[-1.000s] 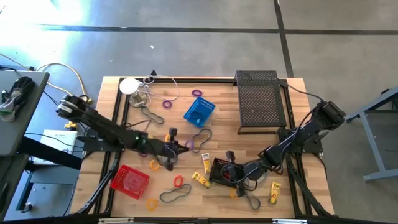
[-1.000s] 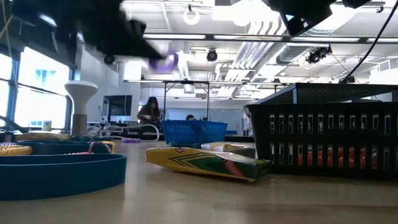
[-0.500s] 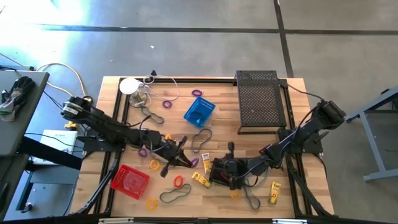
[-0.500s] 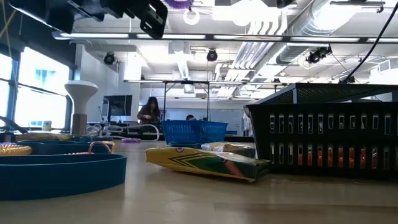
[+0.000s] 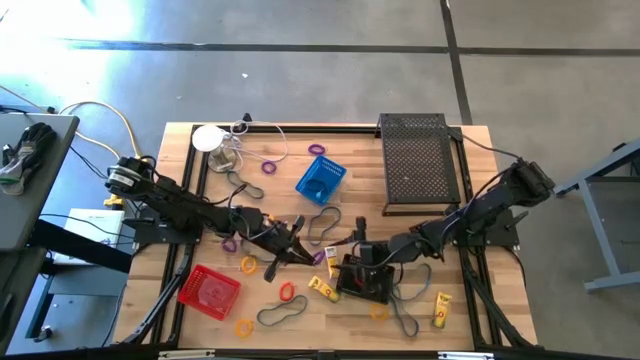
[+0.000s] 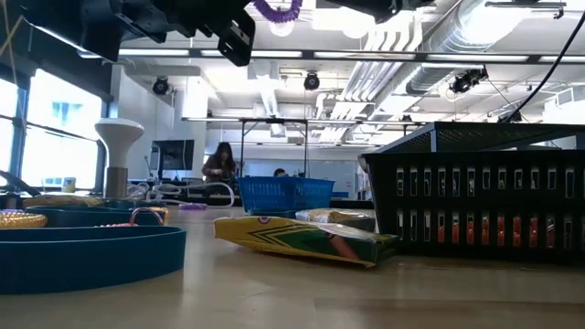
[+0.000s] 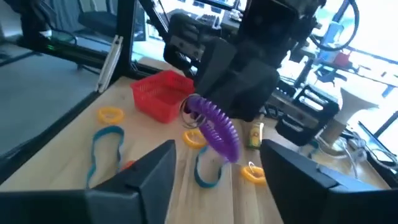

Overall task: Pick & Place Office Desk Supplies
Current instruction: Put the purple wrist coil keychain into the black bin

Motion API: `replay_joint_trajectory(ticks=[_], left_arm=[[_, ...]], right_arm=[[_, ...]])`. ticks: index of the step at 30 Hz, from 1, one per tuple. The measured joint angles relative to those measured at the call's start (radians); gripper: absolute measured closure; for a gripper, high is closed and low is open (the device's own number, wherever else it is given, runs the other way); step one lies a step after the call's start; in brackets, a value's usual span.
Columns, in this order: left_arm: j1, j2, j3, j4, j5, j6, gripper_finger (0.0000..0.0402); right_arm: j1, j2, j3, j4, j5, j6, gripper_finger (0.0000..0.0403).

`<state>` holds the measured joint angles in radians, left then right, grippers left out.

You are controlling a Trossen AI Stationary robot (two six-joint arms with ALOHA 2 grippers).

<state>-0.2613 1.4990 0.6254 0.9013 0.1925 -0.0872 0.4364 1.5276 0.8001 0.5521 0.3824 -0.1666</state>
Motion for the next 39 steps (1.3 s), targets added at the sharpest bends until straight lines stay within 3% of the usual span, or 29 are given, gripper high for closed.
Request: replay_joint_trajectory(ticks=[3,10,18,22,30,34,39], left_arm=[[0.009,0.0,0.0,-0.002,0.0,-0.009,0.0396],[0.027,0.0,0.0,-0.002,-0.001,-0.026,0.0396],[0.037,0.0,0.0,-0.003,-0.001,-0.026,0.0396],[0.046,0.0,0.001,-0.003,-0.001,-0.029,0.0396],[0.055,0.0,0.001,-0.005,-0.002,-0.045,0.0396],[0.055,-0.001,0.001,-0.007,0.0,-0.045,0.0396],[0.054,-0.002,0.001,-0.008,0.0,-0.045,0.0396]], right_arm=[[-0.025,0.0,0.0,0.019,-0.007,-0.004,0.0159],[-0.074,0.009,0.0,0.032,-0.146,-0.021,0.017],[-0.103,0.053,0.009,0.055,-0.192,-0.041,0.0175],[-0.126,0.081,0.039,0.08,-0.284,-0.043,0.0175],[-0.129,0.116,0.066,0.005,-0.312,-0.04,0.0177],[-0.129,0.116,0.069,0.0,-0.318,-0.04,0.0193],[-0.123,0.116,0.069,-0.004,-0.412,-0.044,0.024]])
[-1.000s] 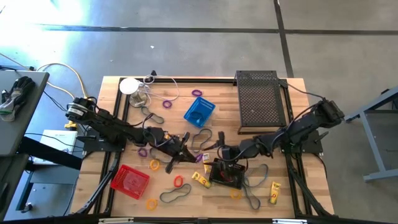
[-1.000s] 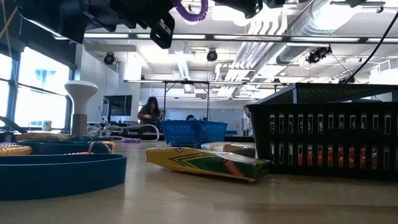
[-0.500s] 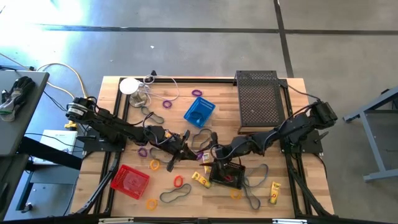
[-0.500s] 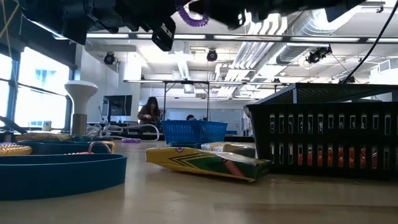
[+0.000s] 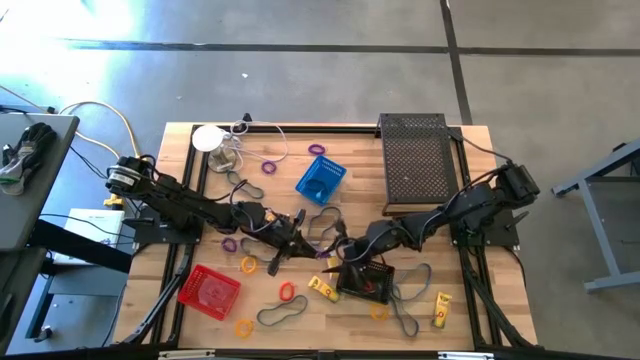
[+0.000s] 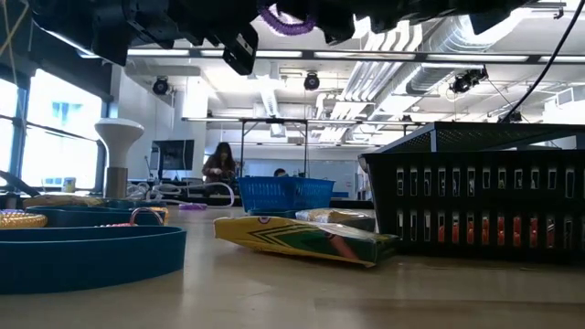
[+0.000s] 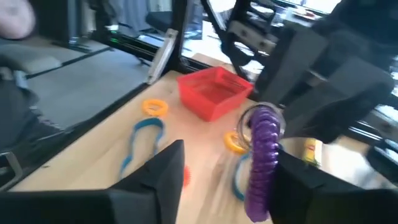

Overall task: Pick & Place Office Desk Supplies
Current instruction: Put the purple wrist coil keychain into the black bin

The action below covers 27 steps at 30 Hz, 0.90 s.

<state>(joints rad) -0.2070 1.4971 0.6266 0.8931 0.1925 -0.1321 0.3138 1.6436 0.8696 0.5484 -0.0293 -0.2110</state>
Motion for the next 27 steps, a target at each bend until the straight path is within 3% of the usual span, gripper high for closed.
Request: replay_joint_trajectory(ticks=[5,10,14,19,27], left_arm=[[0.0,0.0,0.0,-0.004,-0.002,0.0,0.0395],[0.0,0.0,0.0,-0.013,-0.002,0.0,0.0395],[0.0,0.0,0.0,-0.017,-0.014,0.011,0.0394],[-0.003,0.0,0.0,-0.03,-0.11,0.112,0.038],[-0.029,0.0,0.0,-0.058,-0.173,0.098,0.0276]], right_arm=[[0.009,0.0,0.0,0.003,-0.002,-0.005,0.0308],[0.013,0.0,0.0,0.022,0.06,-0.04,0.0386],[0.014,0.0,0.0,0.021,0.102,-0.038,0.0392],[0.014,0.0,0.0,0.006,0.115,-0.002,0.0395],[0.014,0.0,-0.001,0.004,0.098,0.008,0.0397]])
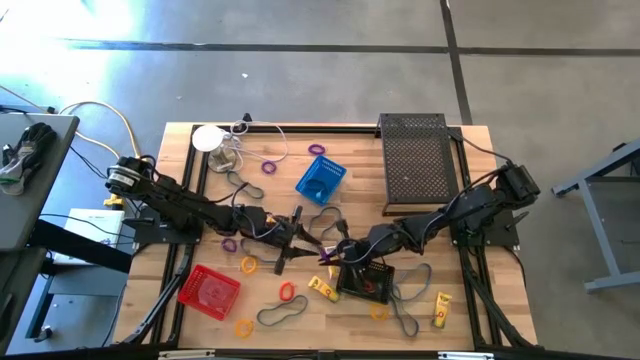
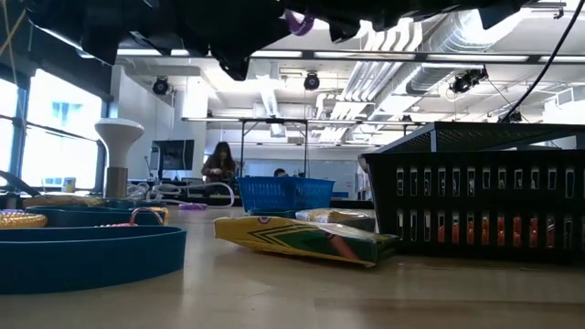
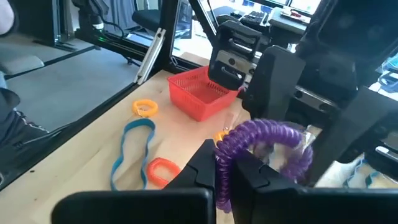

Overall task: Pick & Place Office Desk Supplies
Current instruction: Put the purple wrist coil keychain into the black bin

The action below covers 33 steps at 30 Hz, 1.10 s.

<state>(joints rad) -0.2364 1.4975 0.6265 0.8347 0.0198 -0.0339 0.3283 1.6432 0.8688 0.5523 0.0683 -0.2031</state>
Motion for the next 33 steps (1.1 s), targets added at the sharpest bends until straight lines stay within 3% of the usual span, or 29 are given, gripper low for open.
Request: replay_joint_trajectory(ticks=[5,10,20,23,33], left_arm=[[-0.002,0.0,0.0,0.0,0.0,-0.009,0.023],[-0.002,0.0,0.0,-0.037,0.0,-0.013,0.0223],[-0.002,0.001,0.0,-0.096,0.001,-0.07,0.0222],[-0.002,0.001,0.0,-0.107,0.001,-0.072,0.0222],[-0.002,0.001,0.0,-0.186,0.001,-0.072,0.0222]], right_arm=[[0.016,-0.009,0.023,-0.087,-0.057,0.052,0.0397],[0.089,-0.061,0.089,-0.34,-0.039,0.189,0.0398],[0.164,-0.1,0.105,-0.848,0.084,0.825,0.0398],[0.163,-0.081,0.106,-0.887,0.075,0.923,0.0398],[0.15,-0.048,0.07,-0.907,-0.114,1.036,0.0397]])
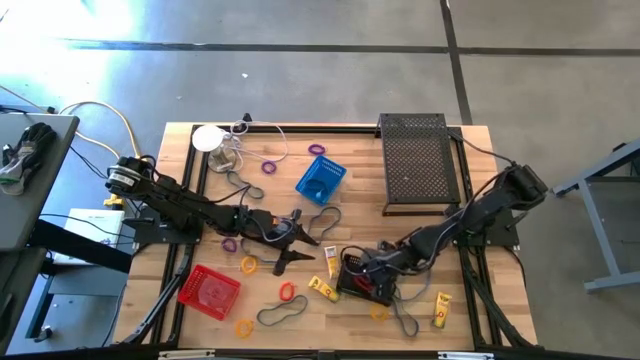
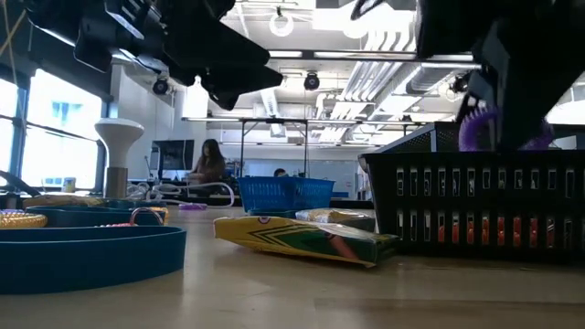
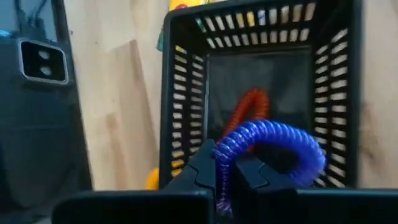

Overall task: Pick & Place Office Desk Supplies
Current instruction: Put the purple wrist coil keychain into the black bin, then put the crayon box into the red bin

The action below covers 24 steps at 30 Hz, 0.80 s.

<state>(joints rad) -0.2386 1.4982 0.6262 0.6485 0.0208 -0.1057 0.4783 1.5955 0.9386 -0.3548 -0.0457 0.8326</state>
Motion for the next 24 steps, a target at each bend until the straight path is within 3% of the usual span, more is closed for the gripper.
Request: replay_joint_trajectory(ticks=[5,12,15,19,24], left_arm=[[0.0,0.0,0.0,-0.005,0.0,0.0,0.0222],[0.0,0.0,0.0,-0.022,0.0,-0.006,0.0222],[0.0,-0.004,0.0,-0.048,-0.007,-0.082,0.0222],[0.001,-0.063,0.0,-0.154,-0.022,-0.087,0.0222],[0.001,-0.172,0.0,-0.351,-0.086,-0.158,0.0222]], right_arm=[[-0.009,0.019,-0.016,0.014,0.0,0.035,0.0371],[-0.01,0.019,-0.019,0.038,-0.007,0.036,0.0272],[-0.01,0.006,-0.019,0.075,-0.013,-0.03,0.0234],[-0.012,-0.023,-0.018,0.097,-0.017,-0.149,0.0204],[-0.024,-0.074,-0.014,0.102,-0.043,-0.207,0.0198]])
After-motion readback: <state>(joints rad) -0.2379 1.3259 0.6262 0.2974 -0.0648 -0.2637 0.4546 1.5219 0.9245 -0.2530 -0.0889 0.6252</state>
